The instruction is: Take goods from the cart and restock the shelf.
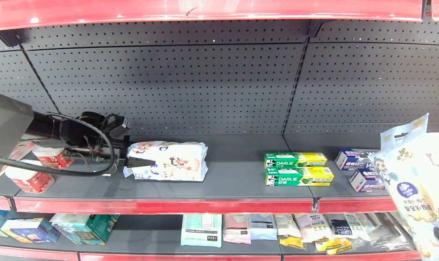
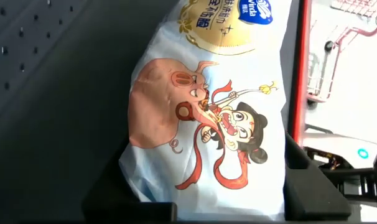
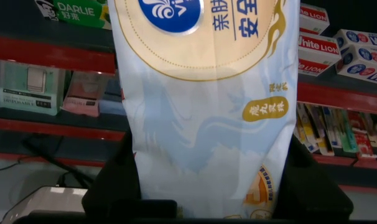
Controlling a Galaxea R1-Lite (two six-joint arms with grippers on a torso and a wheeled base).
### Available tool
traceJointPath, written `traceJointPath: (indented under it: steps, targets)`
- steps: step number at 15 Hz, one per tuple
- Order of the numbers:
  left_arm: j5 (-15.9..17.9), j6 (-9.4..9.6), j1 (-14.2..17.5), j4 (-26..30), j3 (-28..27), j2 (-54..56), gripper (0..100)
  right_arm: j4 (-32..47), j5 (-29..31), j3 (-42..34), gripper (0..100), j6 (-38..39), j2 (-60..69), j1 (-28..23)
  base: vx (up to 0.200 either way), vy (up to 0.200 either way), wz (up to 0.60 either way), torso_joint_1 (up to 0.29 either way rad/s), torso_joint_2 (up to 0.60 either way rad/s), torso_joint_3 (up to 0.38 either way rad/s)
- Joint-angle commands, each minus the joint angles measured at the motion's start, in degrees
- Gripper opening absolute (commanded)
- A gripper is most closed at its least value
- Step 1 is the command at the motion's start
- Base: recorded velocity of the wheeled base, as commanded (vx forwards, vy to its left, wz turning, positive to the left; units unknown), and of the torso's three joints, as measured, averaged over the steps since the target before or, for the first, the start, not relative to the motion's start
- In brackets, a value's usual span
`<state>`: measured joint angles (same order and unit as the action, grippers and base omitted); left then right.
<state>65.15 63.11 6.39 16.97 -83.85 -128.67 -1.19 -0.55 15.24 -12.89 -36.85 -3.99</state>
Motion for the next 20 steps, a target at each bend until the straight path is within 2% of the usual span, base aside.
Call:
traceJointPath:
  steps: [1, 2, 5, 7, 12, 13, 14, 20]
  targets:
    - [0.5, 0.70, 2.0, 0.0, 5.0, 3.9, 0, -0.1, 0.0, 0.1, 0, 0.0, 0.0, 0.0, 0.000, 0.000, 0.00, 0.000, 0.00, 0.000]
    - [0.6, 0.79, 2.0, -0.1, 5.8, 4.5, 0, -0.1, 0.0, 0.1, 0, 0.0, 0.0, 0.0, 0.000, 0.000, 0.00, 0.000, 0.00, 0.000]
    - [0.7, 5.44, 4.6, -0.1, 10.3, 6.0, 0, -0.1, 0.0, 0.8, 0, 0.0, -0.3, 0.0, 0.000, 0.000, 0.00, 0.000, 0.00, 0.000]
    - [1.7, 6.59, 5.9, -1.3, 11.1, 6.2, 0, -0.2, 0.0, 1.5, 0, -0.1, -1.4, 0.2, 0.000, 0.000, 0.00, 0.000, 0.00, 0.000]
    - [1.9, 7.29, 6.2, -2.9, 13.5, 5.8, 0, -0.2, -0.1, 2.7, 0, -1.0, -2.5, 0.3, 0.000, 0.000, 0.00, 0.000, 0.00, 0.000]
    - [2.0, 9.49, 6.3, -2.9, 14.5, 5.4, 0, -0.2, -0.1, 3.0, 0, -1.0, -2.5, 0.3, 0.000, 0.000, 0.00, 0.000, 0.00, 0.000]
    - [2.6, 10.37, 6.6, -3.0, 14.9, 5.3, 0, -0.2, -0.1, 3.1, 0, -1.0, -2.7, 0.3, 0.000, 0.000, 0.00, 0.000, 0.00, 0.000]
    - [3.1, 10.63, 8.1, -4.1, 15.1, 4.1, 0, -0.2, -0.1, 3.9, 0, -1.1, -4.2, 0.3, 0.000, 0.000, 0.00, 0.000, 0.00, 0.000]
